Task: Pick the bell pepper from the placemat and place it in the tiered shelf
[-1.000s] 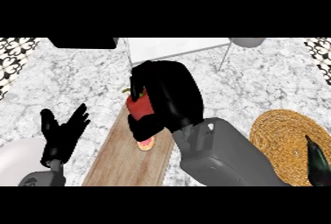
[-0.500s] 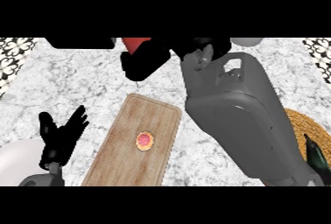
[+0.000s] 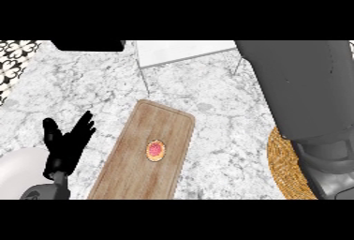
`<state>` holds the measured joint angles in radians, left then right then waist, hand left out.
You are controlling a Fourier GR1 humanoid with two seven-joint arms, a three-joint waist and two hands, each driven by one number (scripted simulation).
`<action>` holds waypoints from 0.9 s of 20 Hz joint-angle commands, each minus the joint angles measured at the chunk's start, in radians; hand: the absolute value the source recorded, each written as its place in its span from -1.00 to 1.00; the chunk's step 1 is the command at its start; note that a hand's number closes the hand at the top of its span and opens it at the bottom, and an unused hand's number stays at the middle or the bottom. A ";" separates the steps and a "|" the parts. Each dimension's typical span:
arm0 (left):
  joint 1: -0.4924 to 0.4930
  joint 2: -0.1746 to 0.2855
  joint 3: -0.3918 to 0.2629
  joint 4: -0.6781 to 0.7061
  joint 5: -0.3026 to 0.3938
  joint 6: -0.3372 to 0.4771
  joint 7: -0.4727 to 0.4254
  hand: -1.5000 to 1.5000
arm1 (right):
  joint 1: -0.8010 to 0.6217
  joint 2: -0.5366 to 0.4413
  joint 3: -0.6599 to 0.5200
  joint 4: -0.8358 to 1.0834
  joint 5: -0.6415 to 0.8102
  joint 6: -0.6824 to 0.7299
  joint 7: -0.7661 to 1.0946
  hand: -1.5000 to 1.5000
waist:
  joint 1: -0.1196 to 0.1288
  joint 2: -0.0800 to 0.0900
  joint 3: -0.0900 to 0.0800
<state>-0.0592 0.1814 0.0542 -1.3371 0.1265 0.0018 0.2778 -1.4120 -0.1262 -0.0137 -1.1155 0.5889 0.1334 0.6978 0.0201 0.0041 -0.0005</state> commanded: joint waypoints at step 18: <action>-0.022 -0.009 -0.011 -0.027 0.000 -0.022 0.037 0.00 | -0.226 -0.071 -0.084 0.709 0.080 -0.155 -0.430 1.00 | 0.035 0.013 -0.001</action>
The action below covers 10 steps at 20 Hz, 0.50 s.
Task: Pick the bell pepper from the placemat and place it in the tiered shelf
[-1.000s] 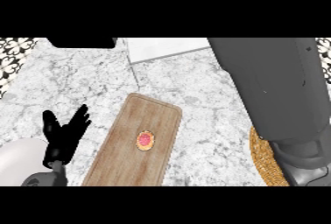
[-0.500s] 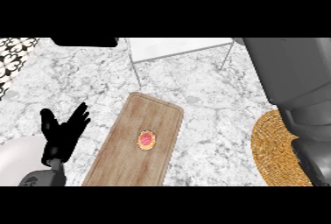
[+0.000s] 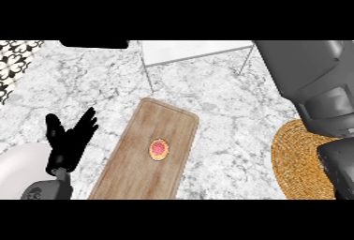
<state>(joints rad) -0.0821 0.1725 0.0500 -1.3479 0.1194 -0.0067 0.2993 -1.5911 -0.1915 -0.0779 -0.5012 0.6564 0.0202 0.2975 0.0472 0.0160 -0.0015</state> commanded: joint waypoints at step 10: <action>0.006 0.000 -0.004 -0.023 -0.004 -0.007 0.011 0.00 | -0.015 -0.038 -0.046 0.228 0.031 -0.144 -0.217 1.00 | 0.024 0.009 0.000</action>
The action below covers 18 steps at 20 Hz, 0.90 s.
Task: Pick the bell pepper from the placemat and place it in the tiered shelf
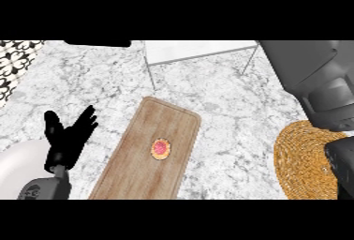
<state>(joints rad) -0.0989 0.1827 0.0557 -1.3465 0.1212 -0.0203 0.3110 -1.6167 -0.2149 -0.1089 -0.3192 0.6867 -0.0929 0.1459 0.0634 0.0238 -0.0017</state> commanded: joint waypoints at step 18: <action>0.021 -0.025 -0.014 -0.025 -0.021 0.016 -0.013 0.00 | -0.054 -0.014 -0.170 0.108 -0.113 -0.128 -0.026 -1.00 | 0.008 0.000 0.000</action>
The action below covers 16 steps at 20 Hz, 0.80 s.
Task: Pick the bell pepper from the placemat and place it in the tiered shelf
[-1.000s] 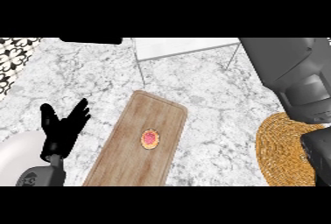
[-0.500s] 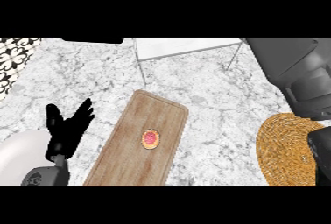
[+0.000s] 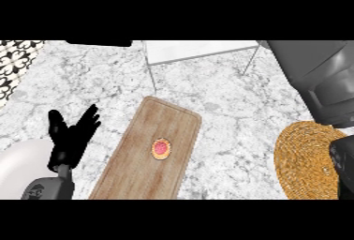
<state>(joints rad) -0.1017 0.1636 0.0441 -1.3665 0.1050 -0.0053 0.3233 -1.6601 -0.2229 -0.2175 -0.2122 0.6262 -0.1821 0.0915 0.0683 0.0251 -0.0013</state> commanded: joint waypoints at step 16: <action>0.049 0.017 0.023 0.031 0.017 -0.041 -0.035 0.00 | -0.011 -0.112 -0.290 -0.047 -0.258 -0.184 -0.013 -1.00 | -0.009 -0.004 0.000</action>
<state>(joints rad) -0.0885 0.1714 0.0588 -1.3476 0.1135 -0.0253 0.3067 -1.6784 -0.2990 -0.4867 -0.2510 0.3777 -0.2944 0.0767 0.0608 0.0234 -0.0014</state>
